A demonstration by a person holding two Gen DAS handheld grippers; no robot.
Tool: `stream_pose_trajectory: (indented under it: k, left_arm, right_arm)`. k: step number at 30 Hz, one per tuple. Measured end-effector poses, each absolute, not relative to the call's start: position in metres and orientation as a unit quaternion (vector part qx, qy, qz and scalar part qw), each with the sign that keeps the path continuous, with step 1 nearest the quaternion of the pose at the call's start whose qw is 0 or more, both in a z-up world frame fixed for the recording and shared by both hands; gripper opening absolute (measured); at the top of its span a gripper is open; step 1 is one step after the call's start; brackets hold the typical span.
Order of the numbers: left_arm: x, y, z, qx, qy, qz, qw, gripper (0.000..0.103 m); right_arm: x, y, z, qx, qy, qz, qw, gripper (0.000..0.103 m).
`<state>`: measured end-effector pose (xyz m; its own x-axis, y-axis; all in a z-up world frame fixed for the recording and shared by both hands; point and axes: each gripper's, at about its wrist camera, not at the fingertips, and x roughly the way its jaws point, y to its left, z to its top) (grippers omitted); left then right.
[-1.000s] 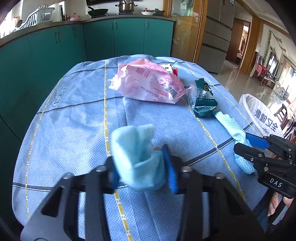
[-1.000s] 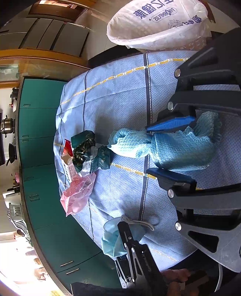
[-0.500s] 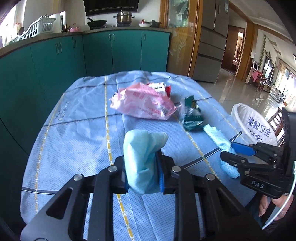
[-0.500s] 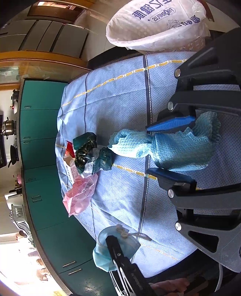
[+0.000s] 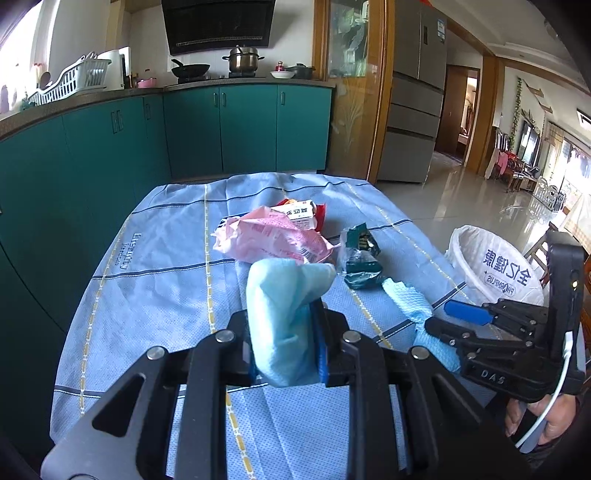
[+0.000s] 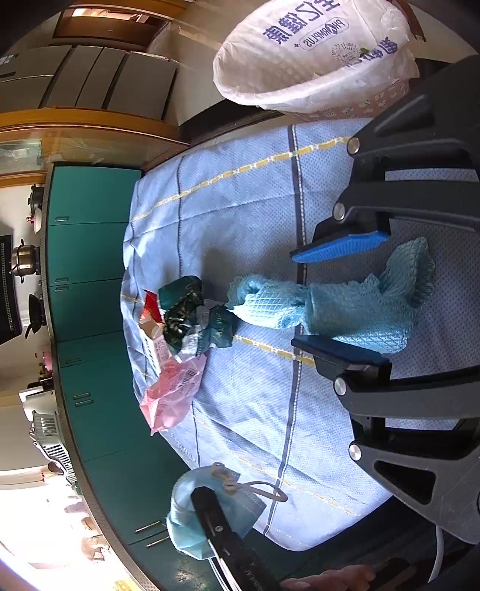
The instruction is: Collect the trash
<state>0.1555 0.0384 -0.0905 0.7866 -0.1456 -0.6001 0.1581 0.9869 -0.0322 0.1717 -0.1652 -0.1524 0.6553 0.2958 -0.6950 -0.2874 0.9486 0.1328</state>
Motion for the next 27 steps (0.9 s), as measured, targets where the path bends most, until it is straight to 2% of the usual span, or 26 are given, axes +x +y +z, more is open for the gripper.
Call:
stream_pose_trajectory:
  k: [10,13,15,17,23,27]
  left_arm:
    - [0.157,0.032,-0.095,0.013,0.321,-0.084,0.943,0.024]
    - [0.158,0.031,-0.096,0.013,0.322,-0.084,0.943,0.024]
    - [0.158,0.031,-0.096,0.013,0.322,-0.084,0.943,0.024]
    - [0.157,0.031,-0.096,0.013,0.322,-0.083,0.943,0.024]
    - [0.157,0.031,-0.096,0.011,0.320,-0.083,0.944,0.024]
    - [0.156,0.032,-0.097,0.010,0.318,-0.080,0.945,0.024]
  right_arm:
    - [0.171,-0.162,-0.155,0.005,0.386,0.167,0.907,0.044]
    - [0.173,-0.160,-0.159,0.002,0.393,0.166,0.905,0.057]
    - [0.175,-0.159,-0.162,0.000,0.399,0.163,0.903,0.070]
    - [0.176,-0.159,-0.166,0.001,0.403,0.163,0.901,0.072]
    - [0.176,-0.150,-0.173,-0.010,0.411,0.175,0.895,0.070]
    - [0.173,-0.147,-0.173,-0.015,0.408,0.184,0.894,0.045]
